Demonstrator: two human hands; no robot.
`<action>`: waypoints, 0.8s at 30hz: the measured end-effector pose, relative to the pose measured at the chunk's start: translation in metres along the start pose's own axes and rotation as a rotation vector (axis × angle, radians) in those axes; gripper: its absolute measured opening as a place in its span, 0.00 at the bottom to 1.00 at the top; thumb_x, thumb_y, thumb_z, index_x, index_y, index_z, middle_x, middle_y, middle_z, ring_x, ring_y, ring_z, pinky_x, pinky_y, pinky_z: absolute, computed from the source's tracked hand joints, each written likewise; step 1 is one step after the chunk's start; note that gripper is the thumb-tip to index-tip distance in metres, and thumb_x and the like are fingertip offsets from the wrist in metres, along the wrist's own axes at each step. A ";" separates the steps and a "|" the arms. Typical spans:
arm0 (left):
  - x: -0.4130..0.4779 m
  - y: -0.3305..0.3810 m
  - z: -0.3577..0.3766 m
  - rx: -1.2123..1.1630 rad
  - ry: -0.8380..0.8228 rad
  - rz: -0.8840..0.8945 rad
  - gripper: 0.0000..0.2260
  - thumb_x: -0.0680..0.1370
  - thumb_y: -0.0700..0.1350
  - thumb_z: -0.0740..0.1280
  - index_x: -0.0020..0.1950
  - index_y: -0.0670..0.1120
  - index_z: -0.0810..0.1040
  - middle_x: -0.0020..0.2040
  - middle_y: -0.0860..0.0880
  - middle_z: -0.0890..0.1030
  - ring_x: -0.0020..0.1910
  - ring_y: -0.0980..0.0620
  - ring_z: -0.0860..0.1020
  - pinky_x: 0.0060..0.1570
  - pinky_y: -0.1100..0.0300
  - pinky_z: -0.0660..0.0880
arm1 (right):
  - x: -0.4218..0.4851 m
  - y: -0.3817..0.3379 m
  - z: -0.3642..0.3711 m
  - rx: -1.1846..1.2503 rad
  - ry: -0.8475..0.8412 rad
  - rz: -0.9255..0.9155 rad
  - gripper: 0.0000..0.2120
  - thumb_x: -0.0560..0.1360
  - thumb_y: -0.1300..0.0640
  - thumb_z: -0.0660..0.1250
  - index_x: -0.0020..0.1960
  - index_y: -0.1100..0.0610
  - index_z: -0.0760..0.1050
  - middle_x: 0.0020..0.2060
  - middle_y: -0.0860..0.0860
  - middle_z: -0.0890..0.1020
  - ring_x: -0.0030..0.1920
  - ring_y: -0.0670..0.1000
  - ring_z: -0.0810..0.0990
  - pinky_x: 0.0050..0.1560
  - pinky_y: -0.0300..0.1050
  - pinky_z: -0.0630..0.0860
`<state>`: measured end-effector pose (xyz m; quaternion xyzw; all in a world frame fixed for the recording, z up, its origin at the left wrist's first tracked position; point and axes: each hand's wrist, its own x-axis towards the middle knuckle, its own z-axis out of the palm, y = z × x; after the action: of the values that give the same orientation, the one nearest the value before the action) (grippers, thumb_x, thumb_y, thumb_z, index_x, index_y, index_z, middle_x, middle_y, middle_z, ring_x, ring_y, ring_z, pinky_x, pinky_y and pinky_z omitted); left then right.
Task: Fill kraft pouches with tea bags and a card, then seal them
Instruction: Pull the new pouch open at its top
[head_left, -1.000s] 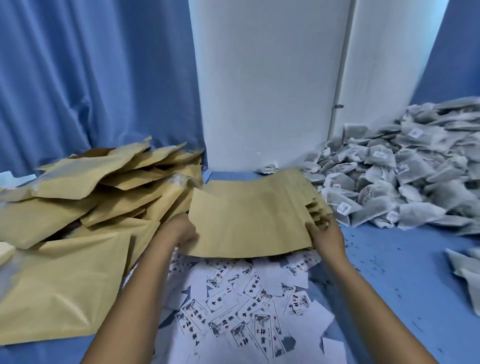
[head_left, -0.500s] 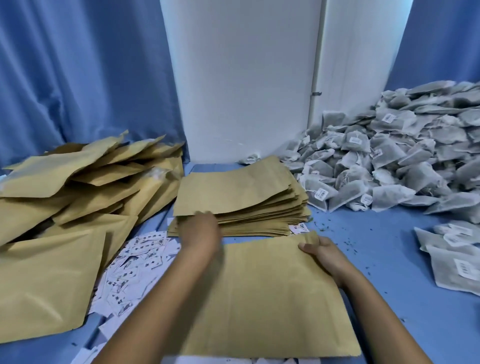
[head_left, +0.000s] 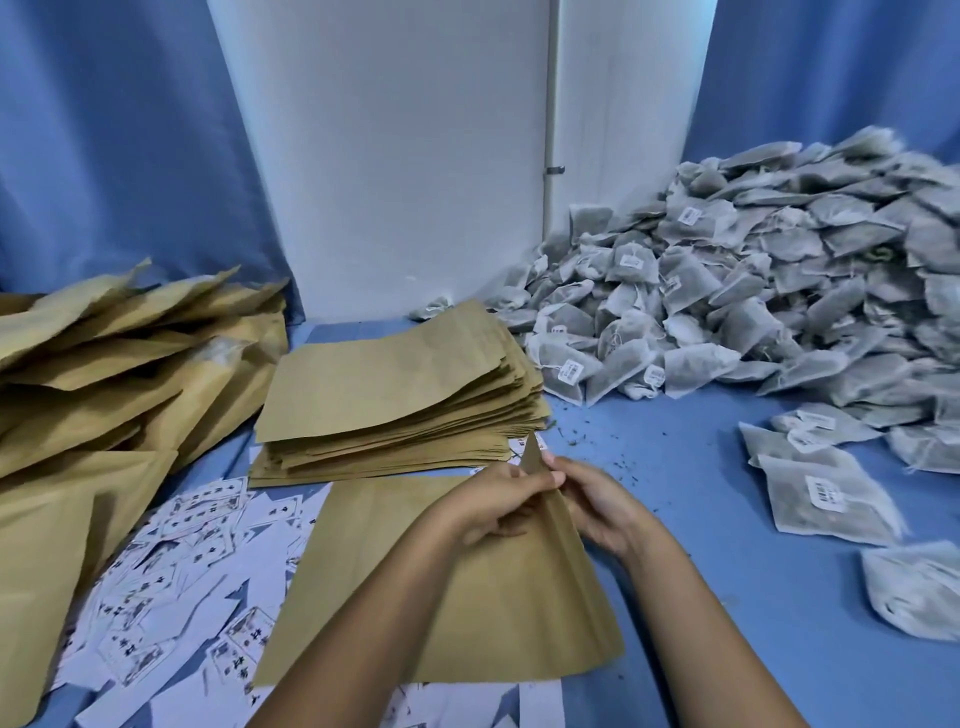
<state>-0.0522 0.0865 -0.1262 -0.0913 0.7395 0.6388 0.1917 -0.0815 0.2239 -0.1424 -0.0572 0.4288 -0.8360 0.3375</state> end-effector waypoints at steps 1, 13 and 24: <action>-0.001 -0.001 -0.002 -0.018 -0.011 0.003 0.10 0.75 0.54 0.70 0.42 0.50 0.73 0.33 0.54 0.74 0.33 0.59 0.73 0.40 0.64 0.73 | 0.000 0.000 0.000 -0.004 -0.013 0.003 0.17 0.75 0.58 0.64 0.59 0.69 0.72 0.53 0.67 0.79 0.51 0.60 0.80 0.57 0.52 0.77; 0.004 -0.009 -0.004 0.096 0.071 0.052 0.10 0.76 0.44 0.67 0.34 0.46 0.78 0.32 0.49 0.80 0.32 0.56 0.79 0.39 0.63 0.79 | -0.005 0.008 0.012 -0.490 0.429 -0.216 0.06 0.76 0.66 0.62 0.41 0.61 0.74 0.31 0.55 0.75 0.27 0.48 0.73 0.27 0.37 0.70; 0.005 0.003 0.032 1.194 0.587 0.877 0.08 0.74 0.46 0.65 0.53 0.50 0.73 0.52 0.53 0.74 0.36 0.47 0.77 0.29 0.56 0.67 | -0.036 -0.001 -0.005 -1.033 0.495 -0.250 0.19 0.72 0.64 0.62 0.24 0.56 0.69 0.23 0.50 0.66 0.27 0.45 0.61 0.29 0.40 0.60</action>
<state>-0.0528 0.1190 -0.1290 0.1619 0.9456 0.1015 -0.2632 -0.0561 0.2501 -0.1383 -0.0675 0.8369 -0.5404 0.0543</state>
